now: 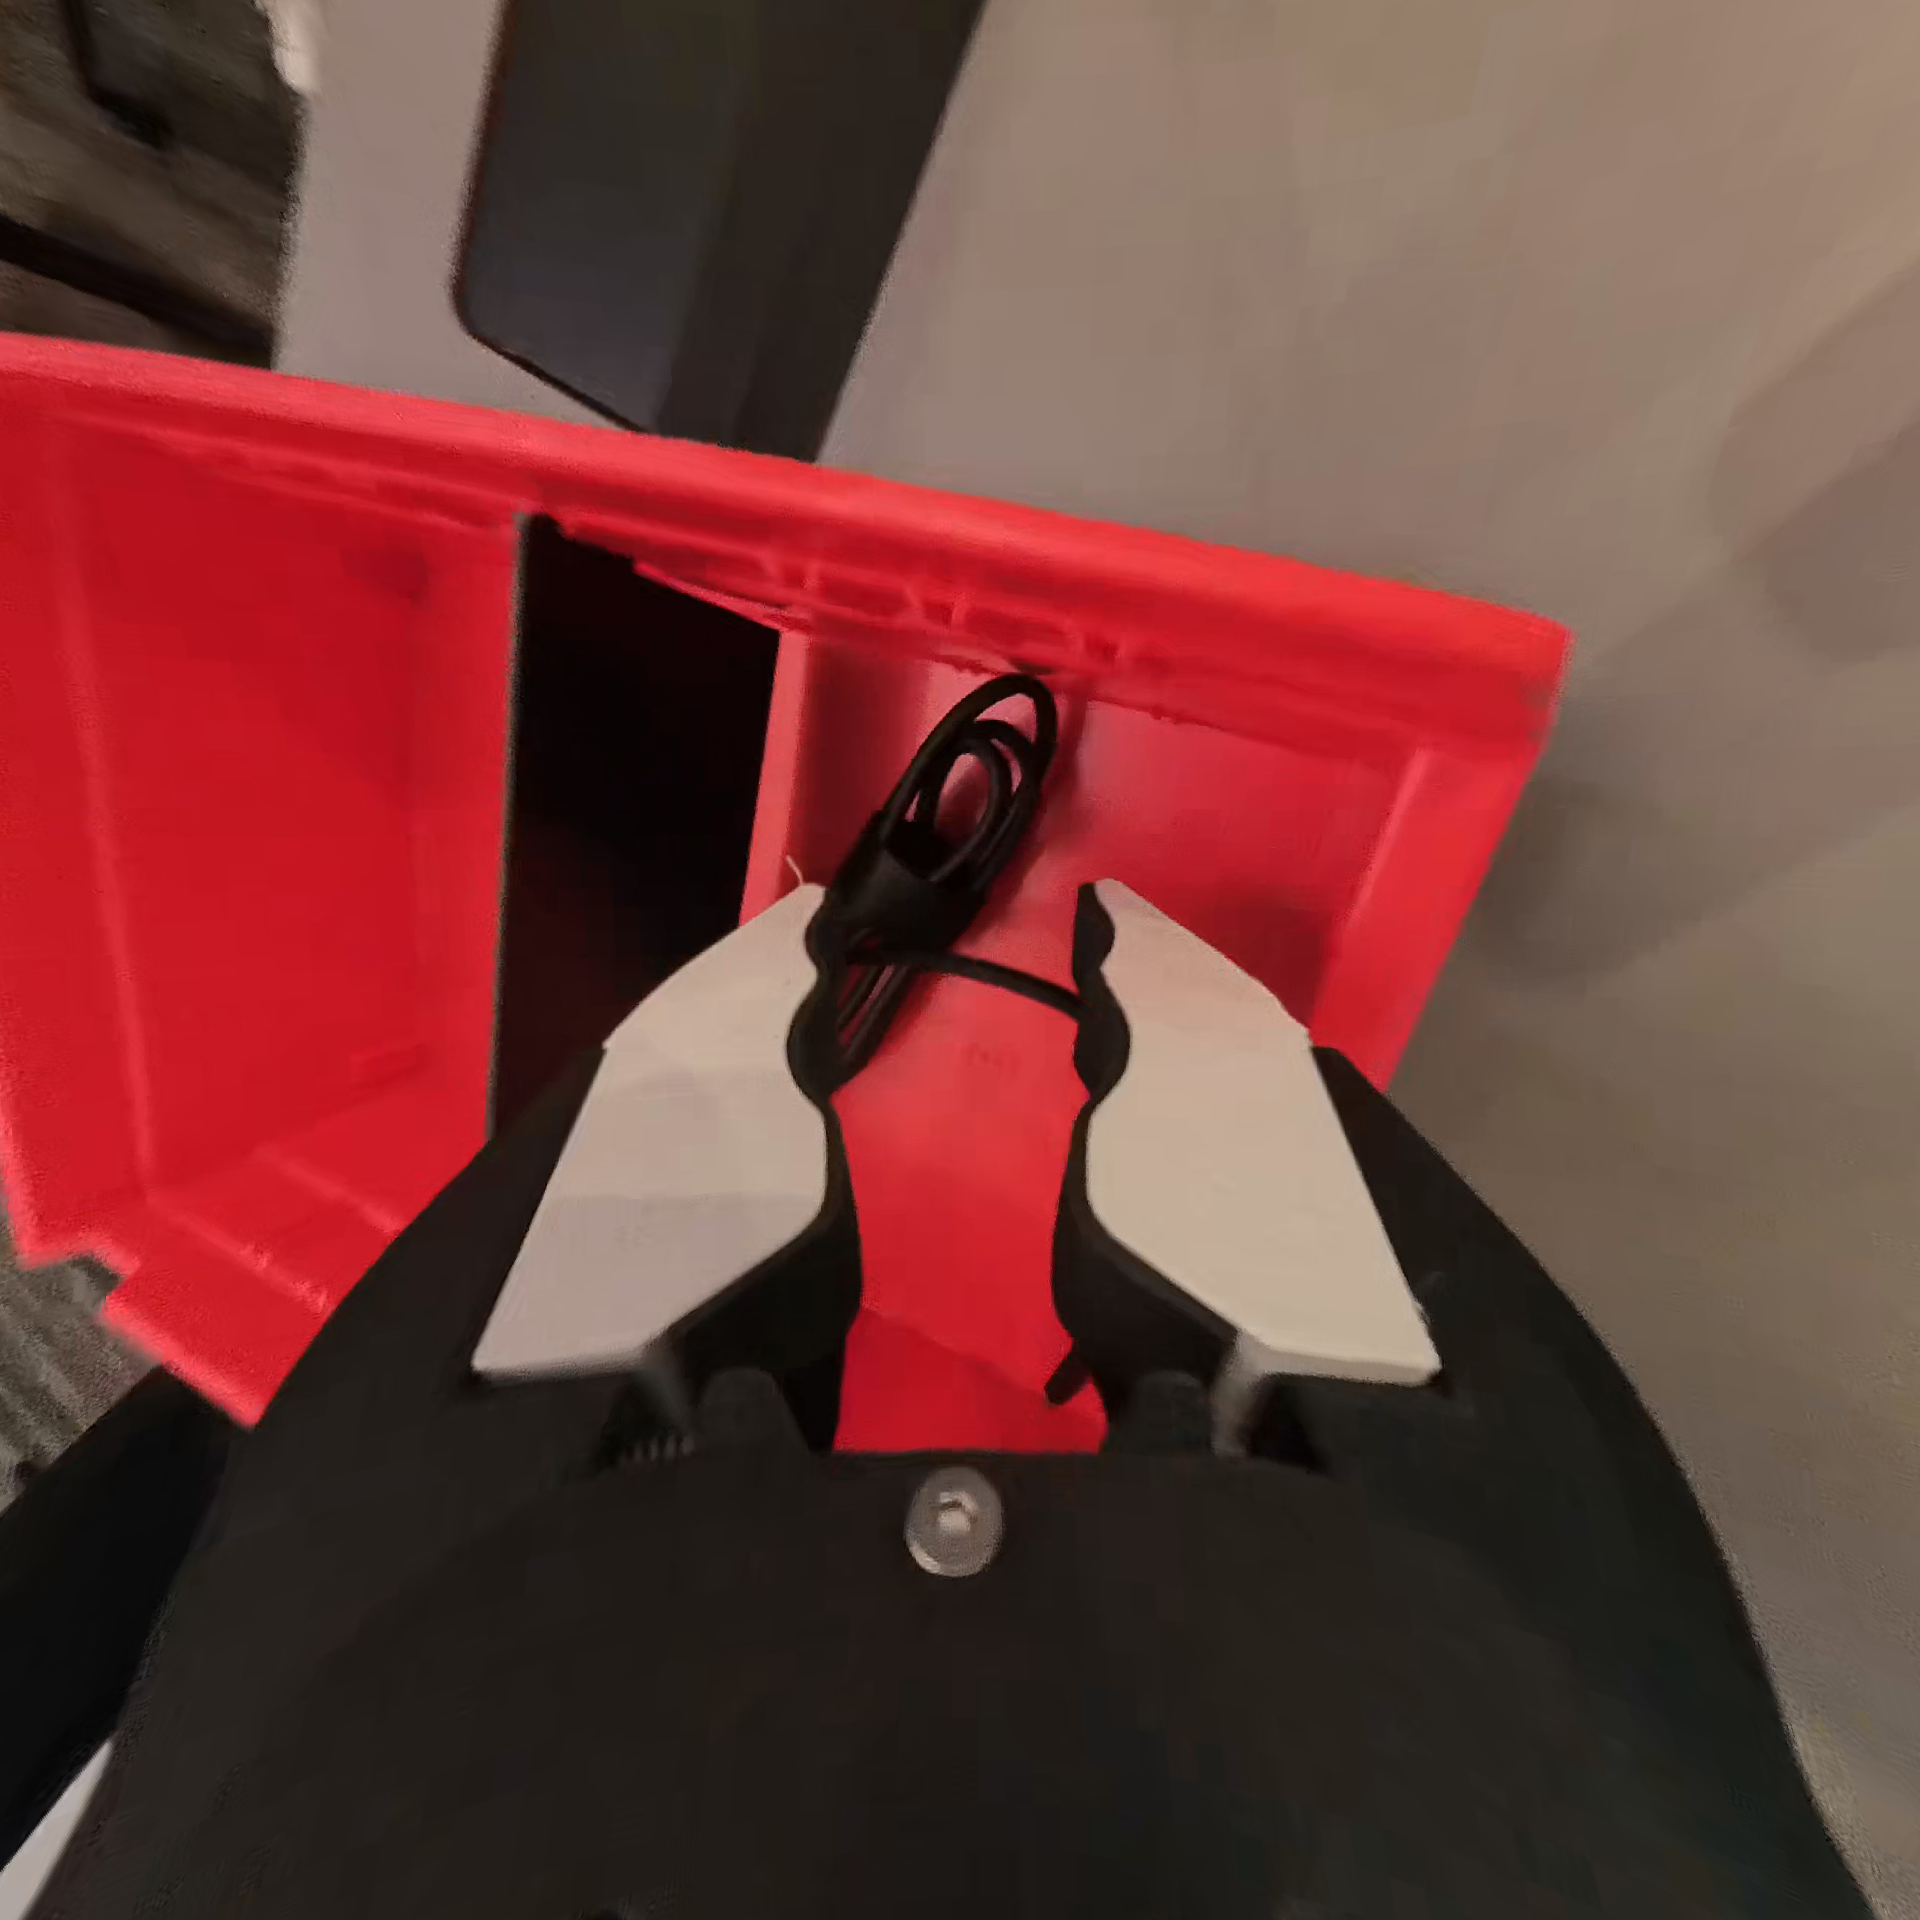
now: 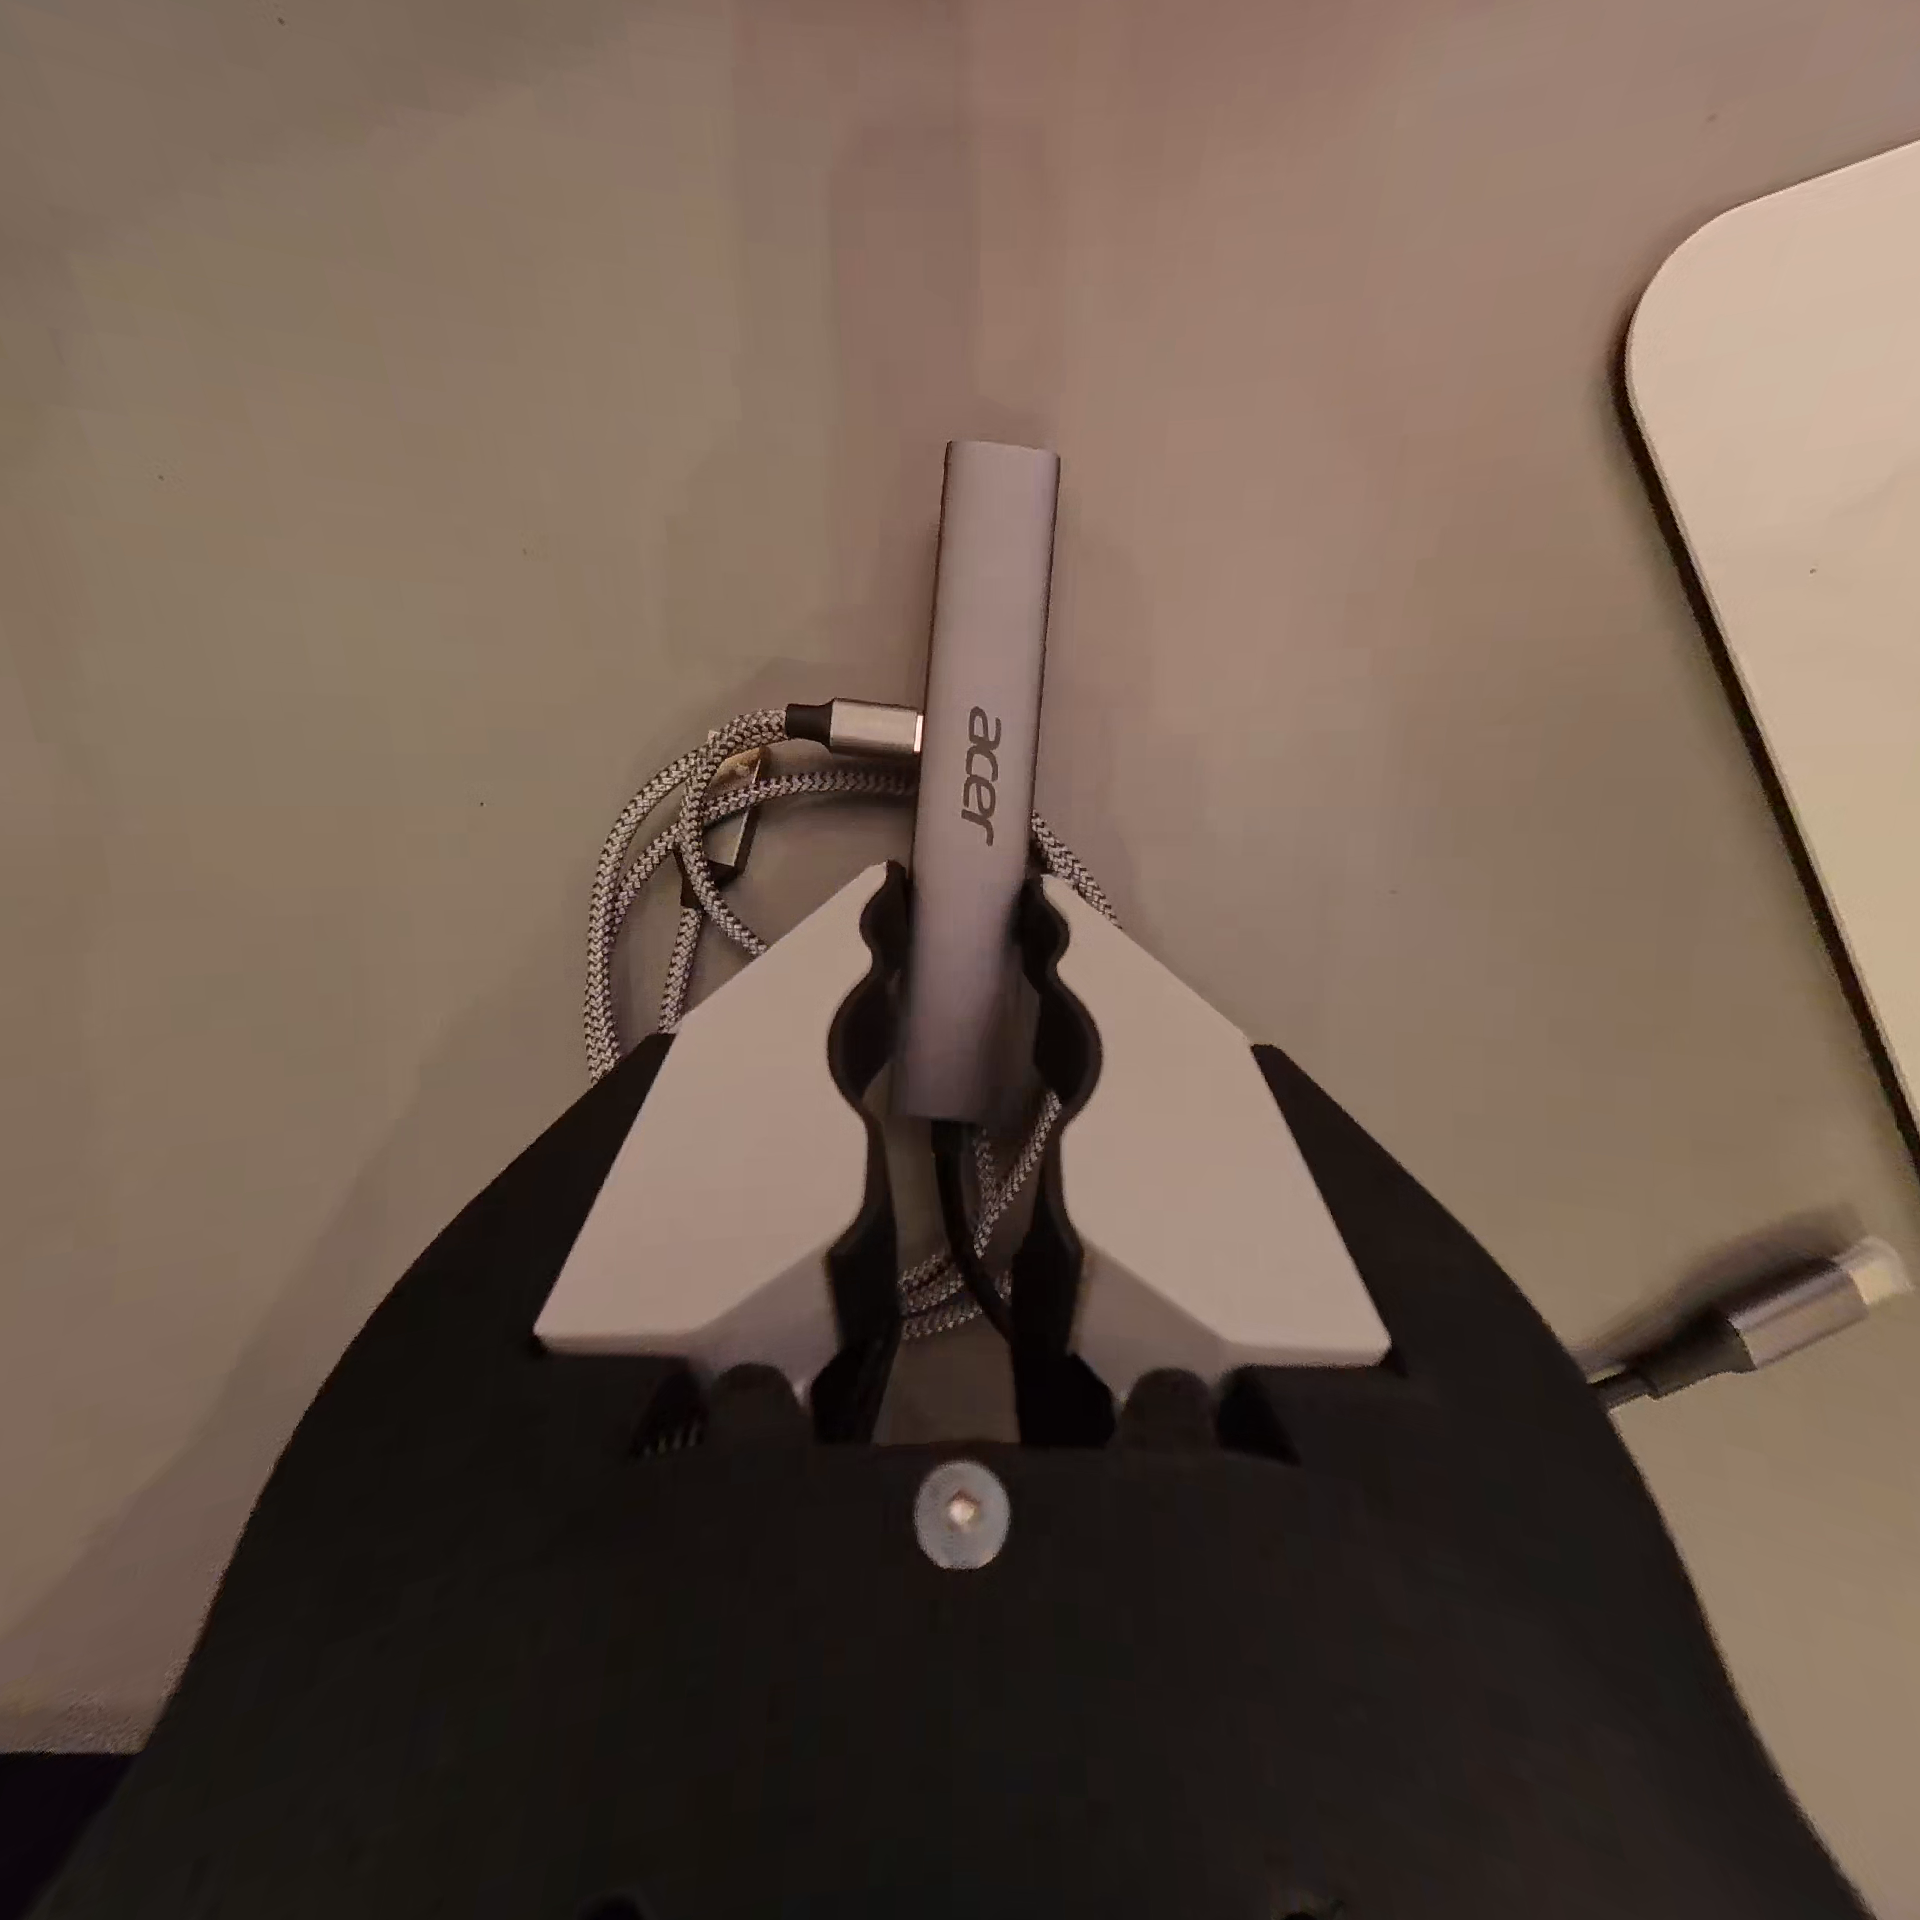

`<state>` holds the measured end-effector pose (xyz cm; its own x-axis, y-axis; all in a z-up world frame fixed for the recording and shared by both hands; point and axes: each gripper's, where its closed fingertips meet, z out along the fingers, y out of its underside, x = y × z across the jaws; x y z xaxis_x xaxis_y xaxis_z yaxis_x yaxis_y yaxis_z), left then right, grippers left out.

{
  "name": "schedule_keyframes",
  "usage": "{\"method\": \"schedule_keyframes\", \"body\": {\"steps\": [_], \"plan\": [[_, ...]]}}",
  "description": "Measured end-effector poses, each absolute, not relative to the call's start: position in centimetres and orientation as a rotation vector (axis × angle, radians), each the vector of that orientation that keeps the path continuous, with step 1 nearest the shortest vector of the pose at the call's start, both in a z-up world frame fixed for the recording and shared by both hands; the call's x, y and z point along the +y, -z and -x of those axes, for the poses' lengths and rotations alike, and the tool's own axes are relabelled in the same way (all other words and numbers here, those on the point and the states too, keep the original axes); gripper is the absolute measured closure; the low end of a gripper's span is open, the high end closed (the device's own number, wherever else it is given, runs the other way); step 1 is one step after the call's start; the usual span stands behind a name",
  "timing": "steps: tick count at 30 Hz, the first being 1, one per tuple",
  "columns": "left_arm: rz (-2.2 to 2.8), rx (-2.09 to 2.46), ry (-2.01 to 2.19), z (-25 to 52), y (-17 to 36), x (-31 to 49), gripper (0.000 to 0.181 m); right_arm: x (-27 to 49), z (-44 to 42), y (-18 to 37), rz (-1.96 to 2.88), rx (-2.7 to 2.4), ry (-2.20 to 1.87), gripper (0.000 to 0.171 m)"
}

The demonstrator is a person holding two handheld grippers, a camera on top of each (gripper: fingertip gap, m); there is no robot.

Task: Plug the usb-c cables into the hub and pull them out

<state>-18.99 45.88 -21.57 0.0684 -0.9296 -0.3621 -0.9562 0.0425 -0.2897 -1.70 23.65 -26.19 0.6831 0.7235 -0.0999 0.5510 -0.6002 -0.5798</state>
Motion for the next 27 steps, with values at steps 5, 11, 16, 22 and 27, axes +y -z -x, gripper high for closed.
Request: {"method": "schedule_keyframes", "body": {"steps": [5,11,16,22,27], "plan": [[1.975,2.085,-0.127,18.6,25.2,47.1,0.136,23.7,1.8,26.2,2.37,-0.97,-0.504,0.153],[1.961,2.15,-0.198,18.4,25.9,47.8,0.149,23.7,1.9,26.1,2.36,-0.946,-0.562,0.152],[1.937,2.051,-0.137,18.6,24.8,48.1,0.165,23.4,2.3,25.5,2.359,-0.922,-0.666,0.137],[1.877,1.992,-0.152,18.6,24.7,47.9,0.169,23.3,1.7,23.3,2.319,-0.887,-0.671,0.123],[1.837,1.885,-0.101,18.8,22.3,48.2,0.172,23.0,0.7,22.0,2.297,-0.877,-0.644,0.119]]}}
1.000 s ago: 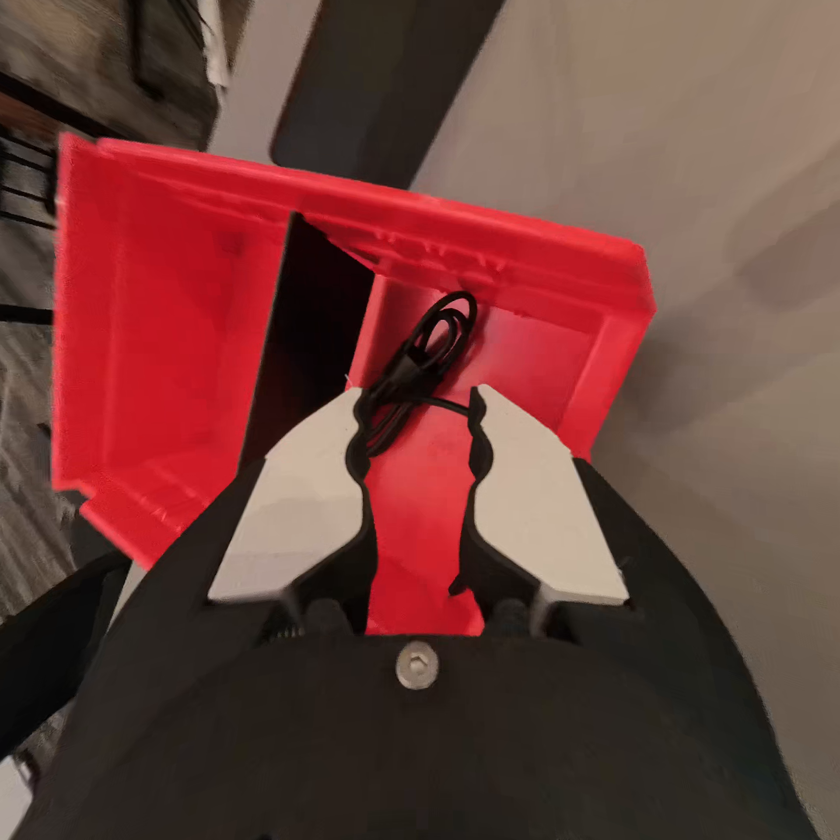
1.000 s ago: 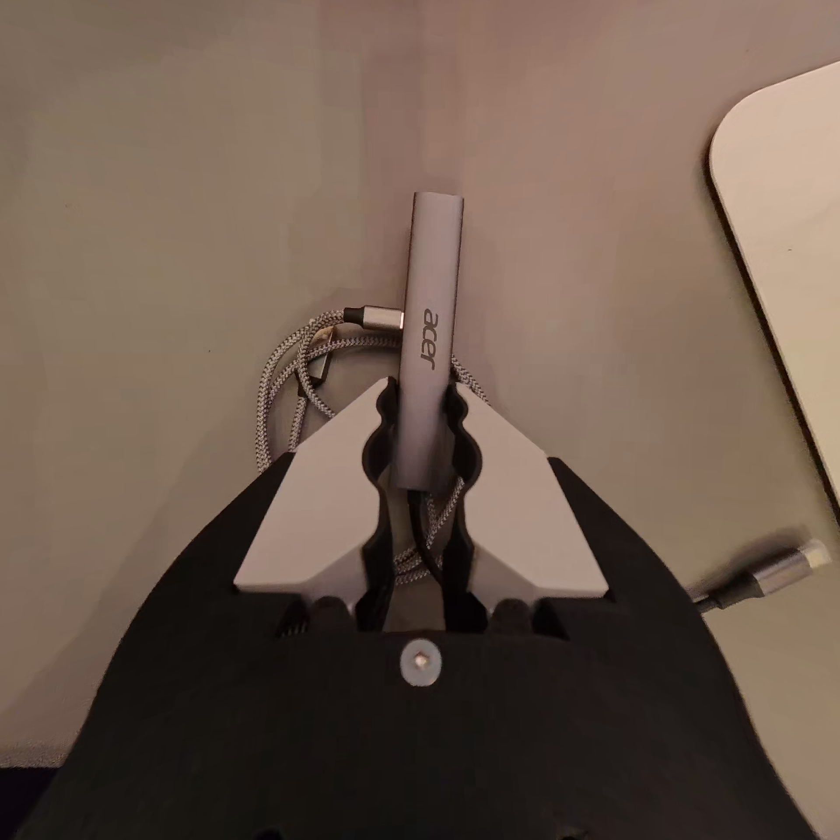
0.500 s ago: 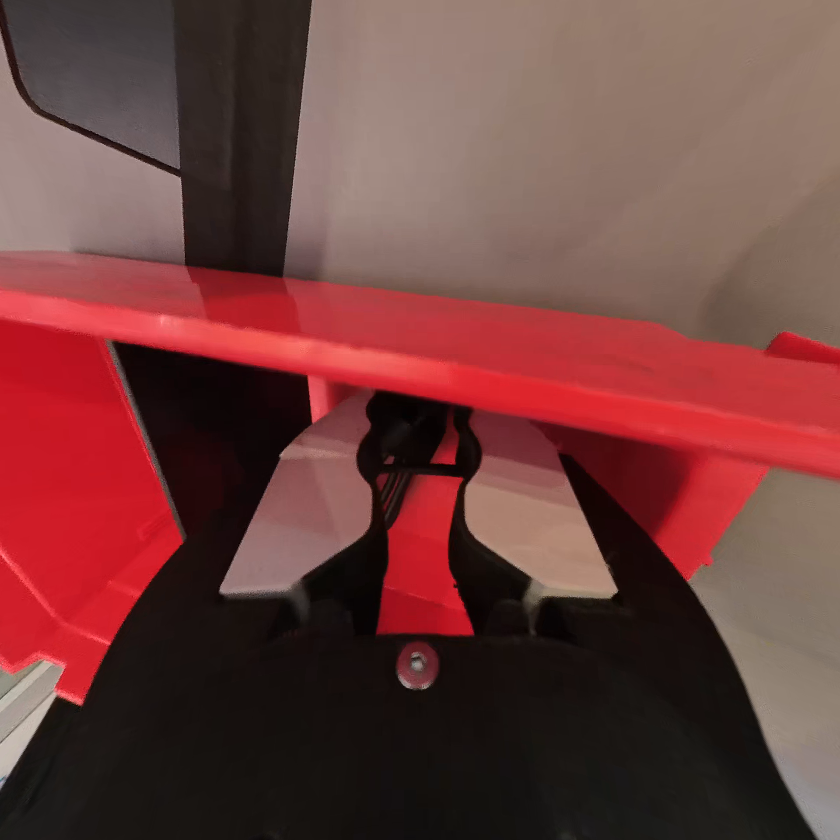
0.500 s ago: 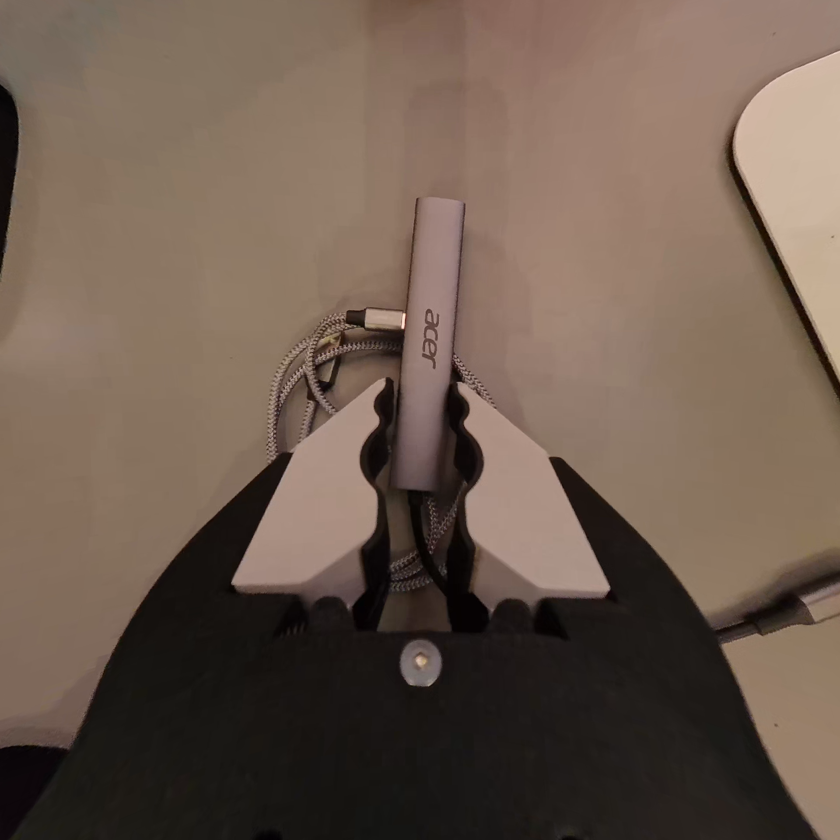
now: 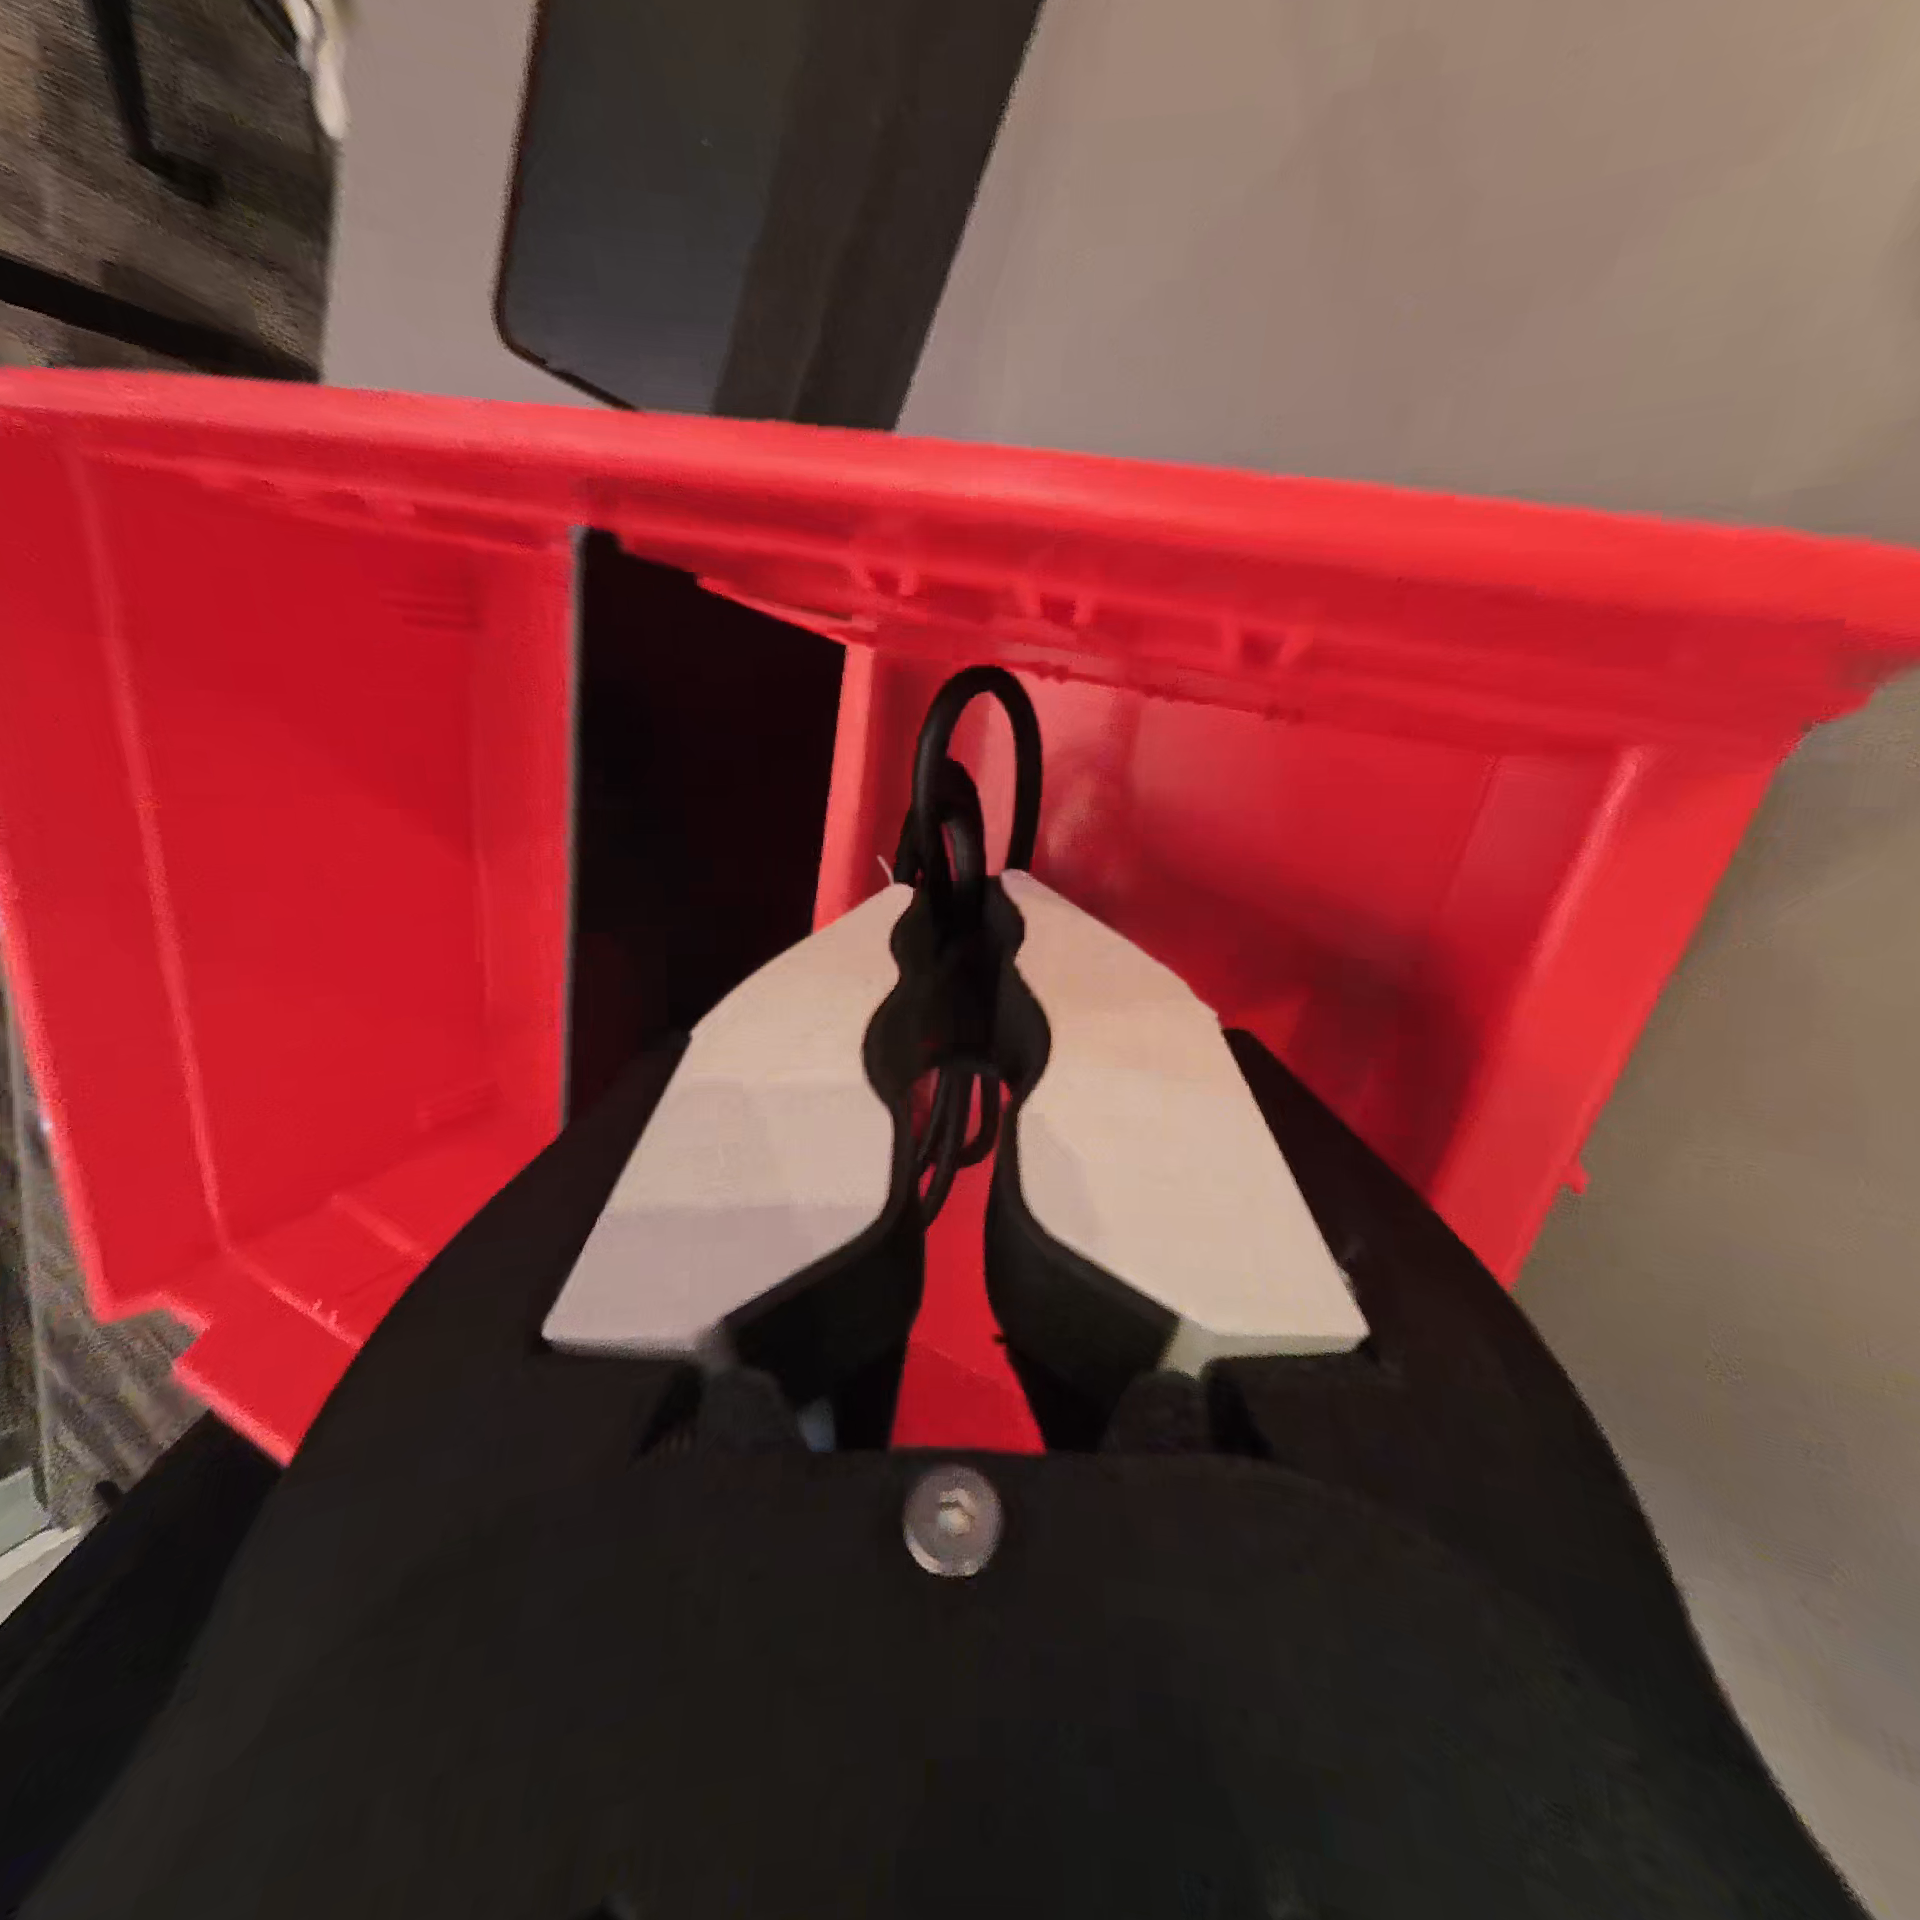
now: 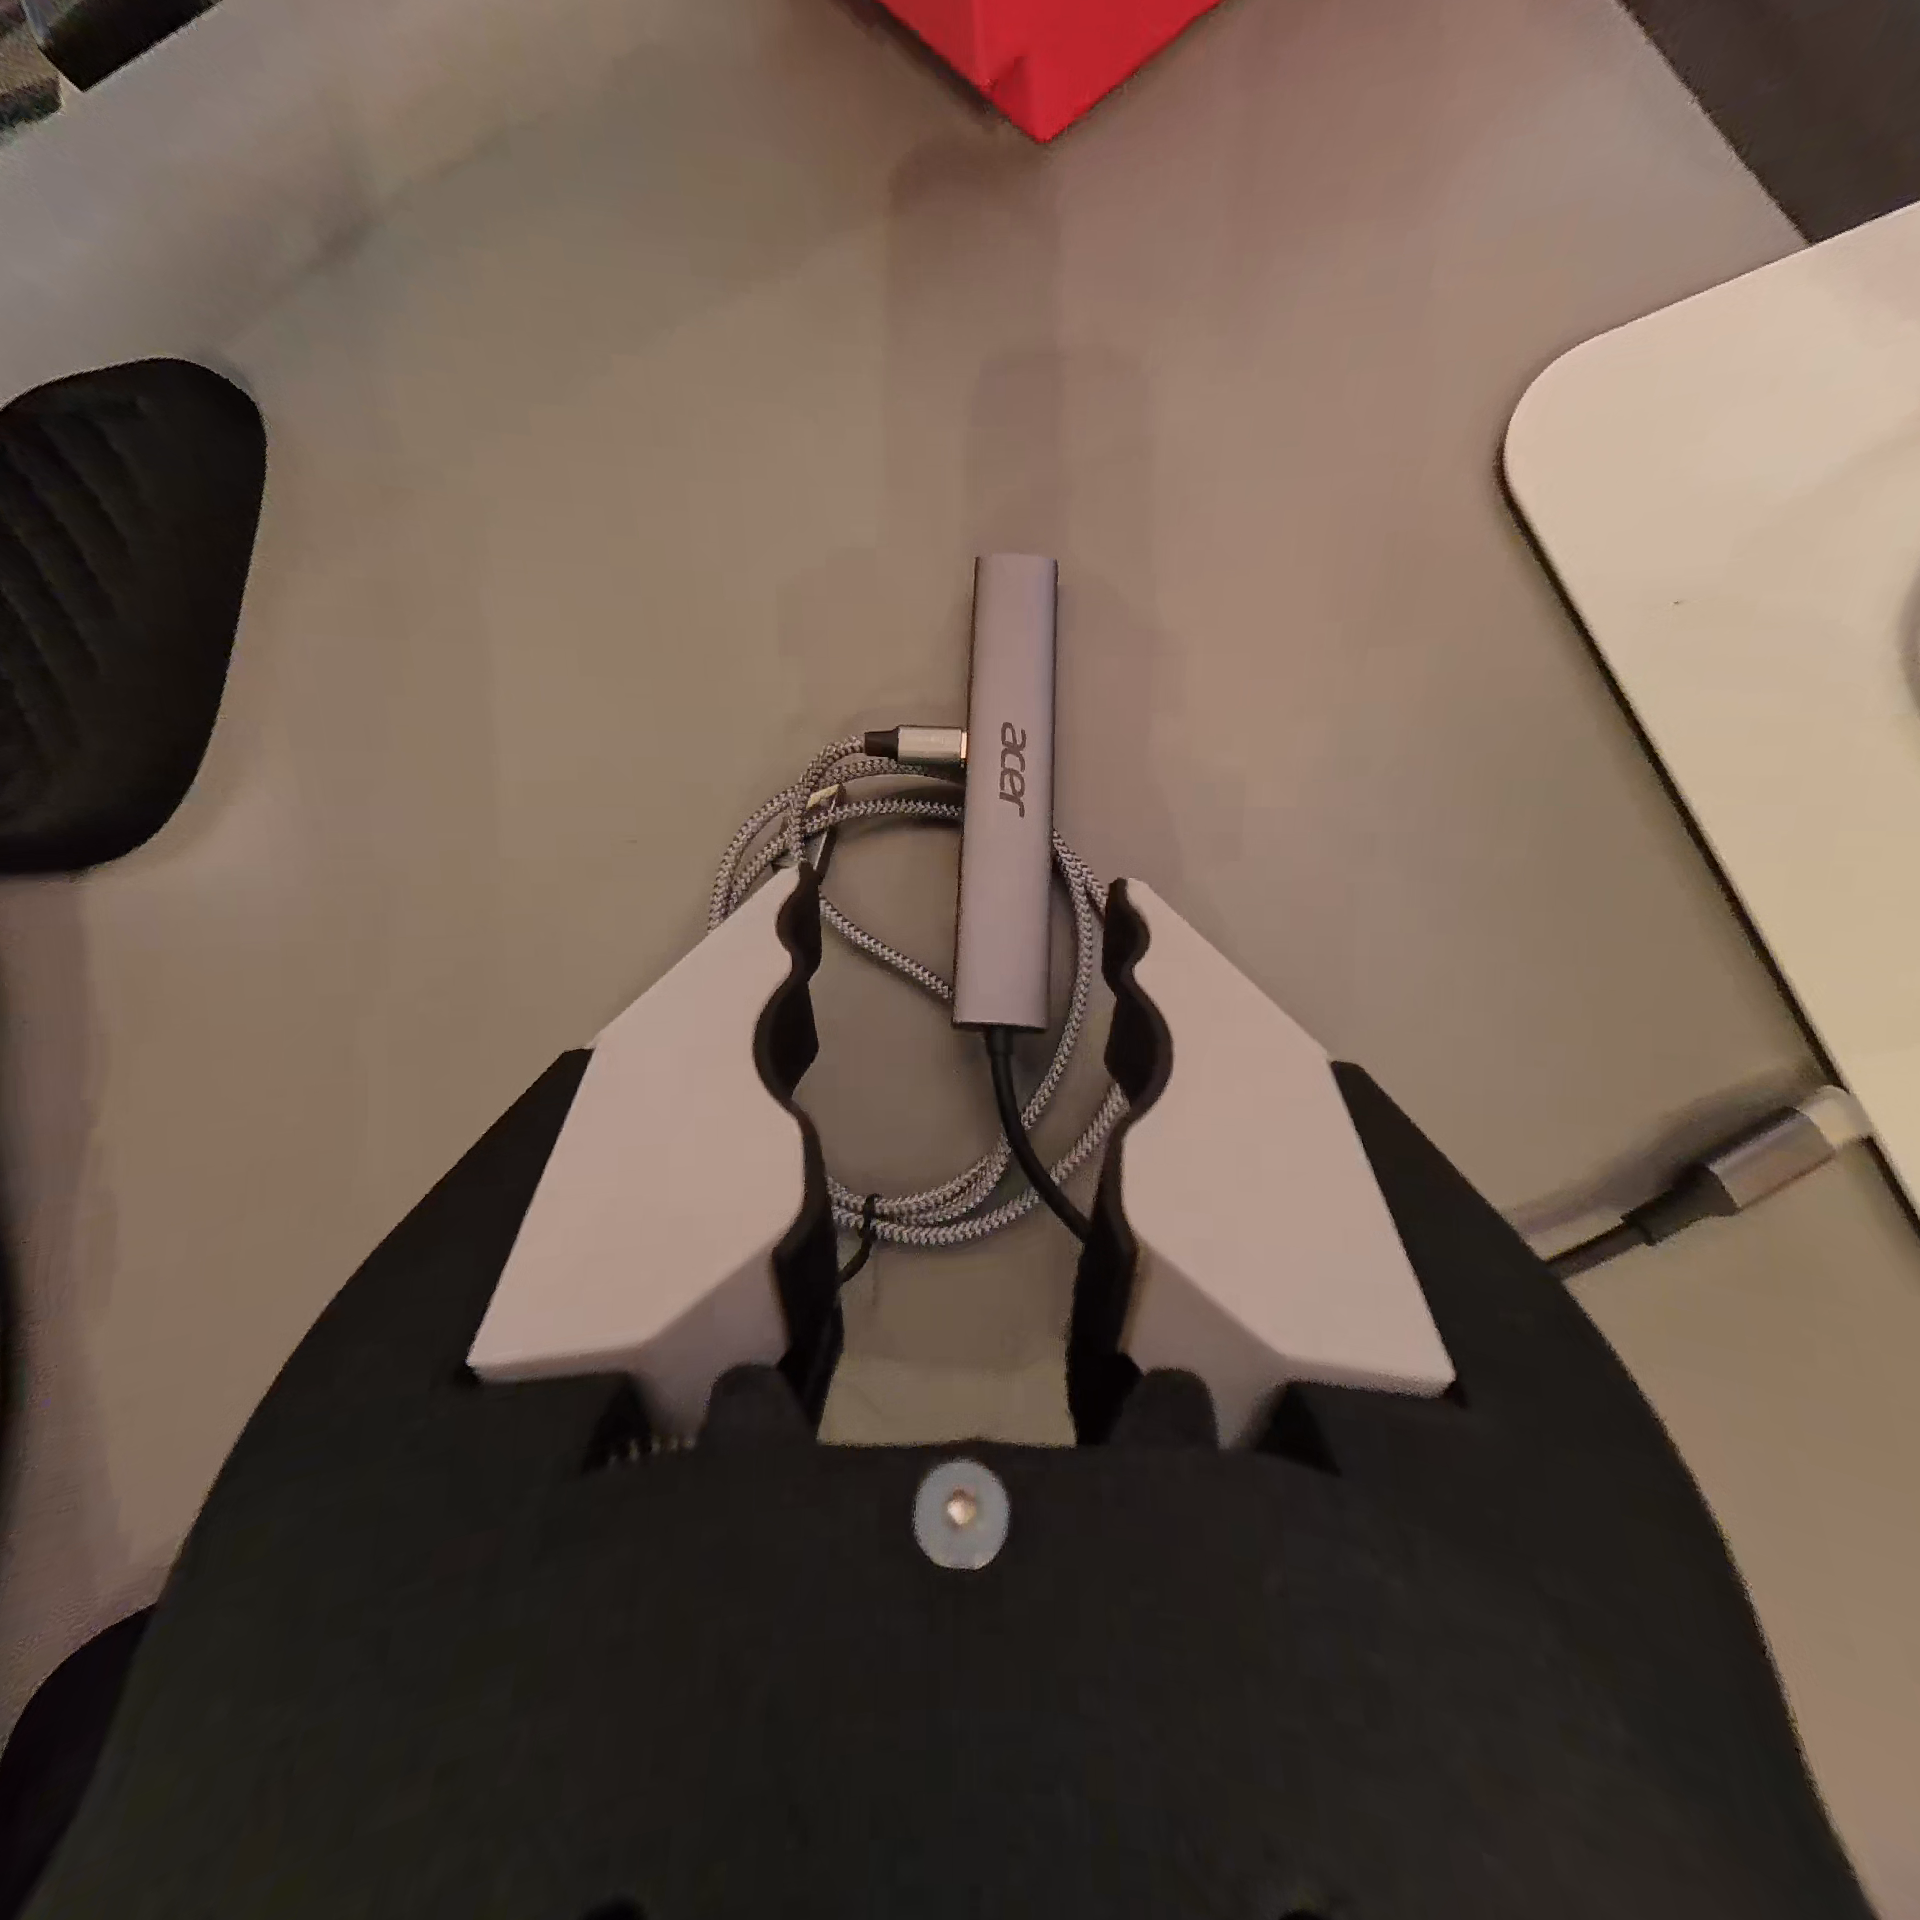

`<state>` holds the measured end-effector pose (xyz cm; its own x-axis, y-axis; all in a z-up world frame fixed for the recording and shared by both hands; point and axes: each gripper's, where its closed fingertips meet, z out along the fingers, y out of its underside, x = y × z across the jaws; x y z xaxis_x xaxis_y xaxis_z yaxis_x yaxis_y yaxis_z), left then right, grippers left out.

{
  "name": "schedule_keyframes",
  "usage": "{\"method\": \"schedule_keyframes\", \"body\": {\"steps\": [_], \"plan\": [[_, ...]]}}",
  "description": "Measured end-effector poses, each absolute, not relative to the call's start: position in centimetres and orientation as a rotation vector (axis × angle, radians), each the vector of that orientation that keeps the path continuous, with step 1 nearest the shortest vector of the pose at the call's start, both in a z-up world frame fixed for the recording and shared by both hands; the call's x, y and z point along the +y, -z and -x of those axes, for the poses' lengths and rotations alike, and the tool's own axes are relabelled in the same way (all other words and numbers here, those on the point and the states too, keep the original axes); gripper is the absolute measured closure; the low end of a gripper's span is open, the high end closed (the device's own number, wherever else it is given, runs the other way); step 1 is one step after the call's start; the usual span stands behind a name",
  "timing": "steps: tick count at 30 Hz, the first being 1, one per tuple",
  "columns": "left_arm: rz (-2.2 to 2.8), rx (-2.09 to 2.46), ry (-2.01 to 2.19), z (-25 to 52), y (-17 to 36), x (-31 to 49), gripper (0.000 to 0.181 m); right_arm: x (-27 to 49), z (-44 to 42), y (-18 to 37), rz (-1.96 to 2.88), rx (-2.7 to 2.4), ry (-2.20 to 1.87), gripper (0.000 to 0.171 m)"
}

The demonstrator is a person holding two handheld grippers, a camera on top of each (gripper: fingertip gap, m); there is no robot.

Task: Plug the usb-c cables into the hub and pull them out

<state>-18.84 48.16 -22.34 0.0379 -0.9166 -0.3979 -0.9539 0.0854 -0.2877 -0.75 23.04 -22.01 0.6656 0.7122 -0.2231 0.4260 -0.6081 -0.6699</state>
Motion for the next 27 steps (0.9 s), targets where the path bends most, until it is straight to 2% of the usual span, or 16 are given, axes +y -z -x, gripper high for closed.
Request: {"method": "schedule_keyframes", "body": {"steps": [6,10,15,19,21,22,23,25,27], "plan": [[1.793,1.693,0.019,19.5,18.3,48.2,0.173,23.5,0.2,20.0,2.229,-0.847,-0.597,0.107],[1.76,1.533,0.157,20.1,14.4,48.2,0.173,24.2,0.0,17.7,2.146,-0.845,-0.528,0.105],[1.649,1.348,0.391,19.8,7.8,46.3,0.173,25.3,1.6,13.1,1.938,-0.886,-0.426,0.097],[1.533,1.232,0.624,18.4,2.6,42.8,0.173,26.3,4.7,9.9,1.794,-0.89,-0.461,0.082],[1.484,1.181,0.715,17.5,0.5,40.7,0.173,26.9,6.1,8.8,1.756,-0.895,-0.48,0.087],[1.463,1.133,0.752,17.0,-0.5,39.8,0.173,26.8,7.1,8.4,1.731,-0.918,-0.507,0.096],[1.451,1.098,0.8,16.5,-1.1,38.8,0.173,26.0,8.5,7.9,1.699,-0.968,-0.571,0.113],[1.441,1.021,0.823,15.7,-2.0,37.3,0.173,25.4,10.6,7.1,1.665,-0.989,-0.66,0.113],[1.429,0.954,0.886,14.7,-2.7,35.5,0.173,25.2,12.3,7.0,1.649,-1.012,-0.662,0.105]]}}
